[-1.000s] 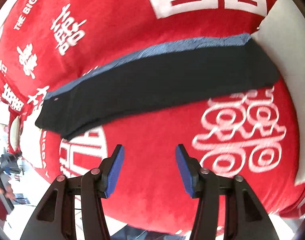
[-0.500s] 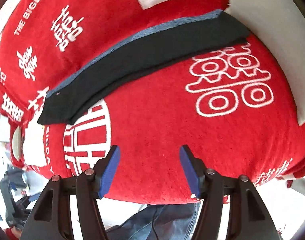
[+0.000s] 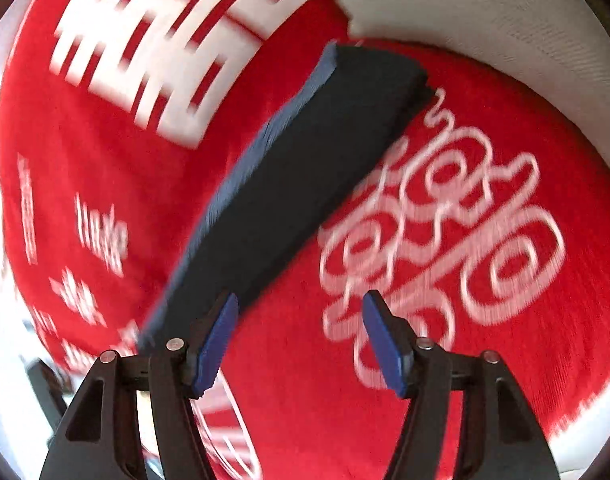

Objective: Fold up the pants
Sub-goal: 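Grasp the folded trousers edge with the left tool while the right tool grasps the other end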

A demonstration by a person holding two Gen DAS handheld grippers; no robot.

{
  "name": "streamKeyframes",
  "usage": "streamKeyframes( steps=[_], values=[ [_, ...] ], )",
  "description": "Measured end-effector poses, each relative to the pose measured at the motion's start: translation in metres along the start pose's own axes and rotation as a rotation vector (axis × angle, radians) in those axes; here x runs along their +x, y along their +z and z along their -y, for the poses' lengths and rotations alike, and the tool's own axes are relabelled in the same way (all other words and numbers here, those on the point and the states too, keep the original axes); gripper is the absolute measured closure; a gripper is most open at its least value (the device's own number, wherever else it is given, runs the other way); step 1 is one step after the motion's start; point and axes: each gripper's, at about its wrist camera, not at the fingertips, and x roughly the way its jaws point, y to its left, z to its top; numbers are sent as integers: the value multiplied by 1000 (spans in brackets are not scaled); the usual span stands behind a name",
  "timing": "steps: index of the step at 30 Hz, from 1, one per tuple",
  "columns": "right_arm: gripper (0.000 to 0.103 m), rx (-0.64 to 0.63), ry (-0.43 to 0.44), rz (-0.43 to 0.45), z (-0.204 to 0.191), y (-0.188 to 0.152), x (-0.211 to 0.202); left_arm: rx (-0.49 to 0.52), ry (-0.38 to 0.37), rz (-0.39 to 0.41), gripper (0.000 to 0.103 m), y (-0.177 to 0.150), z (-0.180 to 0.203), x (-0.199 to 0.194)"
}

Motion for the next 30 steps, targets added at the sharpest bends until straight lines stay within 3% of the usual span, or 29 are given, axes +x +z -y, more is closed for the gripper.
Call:
streamKeyframes(
  steps=[2, 6, 10, 16, 19, 20, 21, 22, 25, 28, 30],
  values=[
    [35, 32, 6, 41, 11, 23, 12, 2, 3, -14, 0, 15, 23, 25],
    [35, 44, -17, 37, 29, 51, 38, 11, 7, -57, 0, 31, 62, 71],
    [35, 48, 39, 83, 36, 64, 42, 67, 36, -73, 0, 39, 99, 102],
    [34, 98, 112, 152, 43, 91, 55, 147, 44, -60, 0, 48, 134, 112],
    [34, 92, 122, 146, 35, 103, 66, 200, 49, -39, 0, 54, 147, 108],
    [44, 98, 121, 137, 36, 105, 67, 210, 50, -36, 0, 55, 149, 107],
    [79, 109, 107, 109, 35, 109, 70, 220, 44, -36, 0, 57, 152, 105],
    [91, 114, 75, 61, 34, 113, 75, 222, 39, -37, 6, 58, 152, 104],
    [91, 82, 75, 46, 27, 115, 72, 217, 10, -59, 34, 59, 151, 104],
    [91, -2, 59, 56, 13, 115, 68, 192, -16, -86, 41, 53, 147, 118],
    [91, -17, 59, 58, 8, 116, 68, 220, -8, -55, 41, 38, 149, 132]
  ],
)
